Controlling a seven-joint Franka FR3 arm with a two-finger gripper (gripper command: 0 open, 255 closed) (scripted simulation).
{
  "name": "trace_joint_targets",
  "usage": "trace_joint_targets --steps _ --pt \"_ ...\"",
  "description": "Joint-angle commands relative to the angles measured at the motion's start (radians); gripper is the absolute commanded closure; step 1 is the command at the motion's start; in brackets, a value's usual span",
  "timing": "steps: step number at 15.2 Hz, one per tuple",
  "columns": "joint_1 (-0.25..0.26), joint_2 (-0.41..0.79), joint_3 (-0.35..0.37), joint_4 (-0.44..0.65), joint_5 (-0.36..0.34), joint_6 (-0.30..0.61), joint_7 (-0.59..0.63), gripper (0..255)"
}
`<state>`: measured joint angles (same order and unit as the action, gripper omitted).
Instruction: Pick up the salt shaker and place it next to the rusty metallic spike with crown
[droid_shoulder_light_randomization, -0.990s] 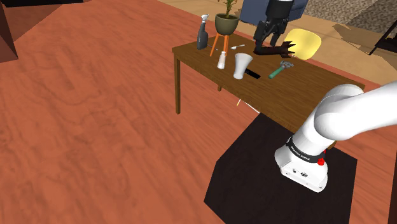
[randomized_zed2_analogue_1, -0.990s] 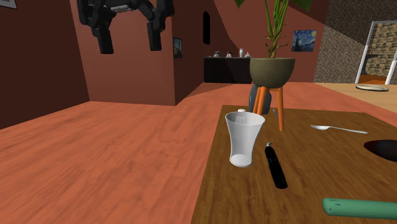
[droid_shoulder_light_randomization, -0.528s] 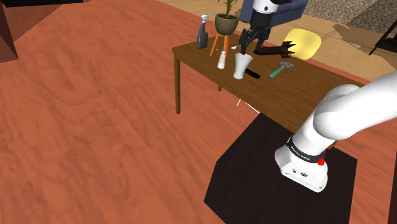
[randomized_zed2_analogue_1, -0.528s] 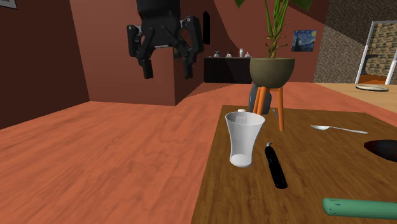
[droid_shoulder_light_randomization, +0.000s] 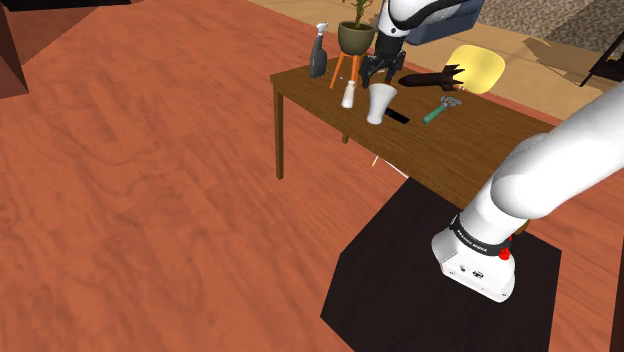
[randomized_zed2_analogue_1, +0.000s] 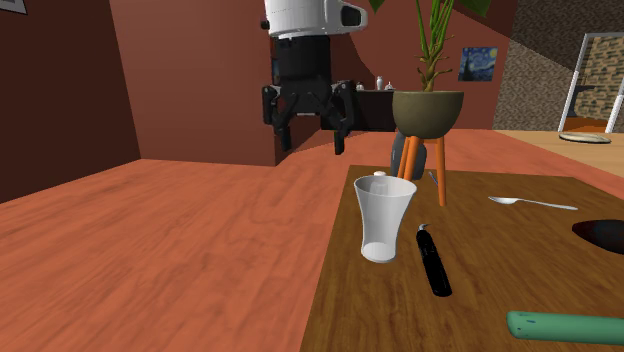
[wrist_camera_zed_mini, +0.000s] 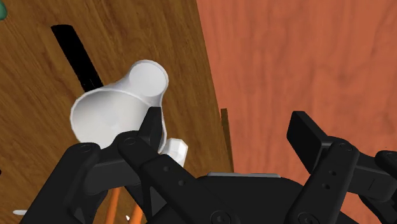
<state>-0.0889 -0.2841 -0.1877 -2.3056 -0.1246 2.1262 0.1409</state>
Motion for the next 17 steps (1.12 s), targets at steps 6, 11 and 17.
trace_joint_targets --steps 6,11,17 --pt "-0.019 0.254 -0.044 0.149 0.050 0.150 -0.023 0" --pt "-0.045 0.435 -0.063 0.288 0.111 0.220 -0.052 0" --pt "-0.085 0.610 -0.064 0.442 0.175 0.265 -0.079 0"
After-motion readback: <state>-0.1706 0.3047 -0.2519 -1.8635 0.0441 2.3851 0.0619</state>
